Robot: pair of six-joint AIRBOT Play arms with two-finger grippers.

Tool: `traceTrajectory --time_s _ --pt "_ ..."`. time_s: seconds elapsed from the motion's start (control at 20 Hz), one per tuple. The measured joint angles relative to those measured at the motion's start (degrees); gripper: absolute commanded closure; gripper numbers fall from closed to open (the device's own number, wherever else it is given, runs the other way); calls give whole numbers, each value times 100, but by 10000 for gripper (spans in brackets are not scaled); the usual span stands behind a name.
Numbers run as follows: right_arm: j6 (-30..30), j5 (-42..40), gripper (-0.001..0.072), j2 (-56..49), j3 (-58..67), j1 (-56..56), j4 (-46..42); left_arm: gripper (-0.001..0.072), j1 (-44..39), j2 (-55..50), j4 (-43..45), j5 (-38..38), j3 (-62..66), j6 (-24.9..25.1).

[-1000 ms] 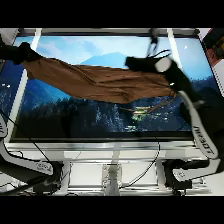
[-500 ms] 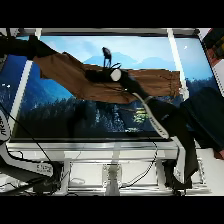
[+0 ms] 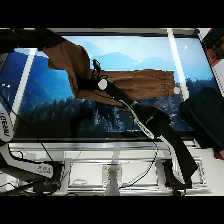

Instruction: Fold the clothes and pants, and hang the long-sleeved shirts on hangers.

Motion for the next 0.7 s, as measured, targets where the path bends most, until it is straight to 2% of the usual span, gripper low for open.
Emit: traceTrajectory --time_s 0.35,0.6,0.65,0.7 --pt "-153 2603 683 796 26 -1281 -1976 695 -874 -597 1126 157 -4 66" --pt "-634 3932 683 1733 17 -2260 -2660 677 -1565 -1349 1281 208 -4 37" --pt "-693 4037 683 1902 17 -2398 -2715 495 -1707 -1517 1207 214 -4 35" --pt "-739 4111 683 2050 17 -2527 -2743 14 -1827 -1655 1043 219 -7 35"
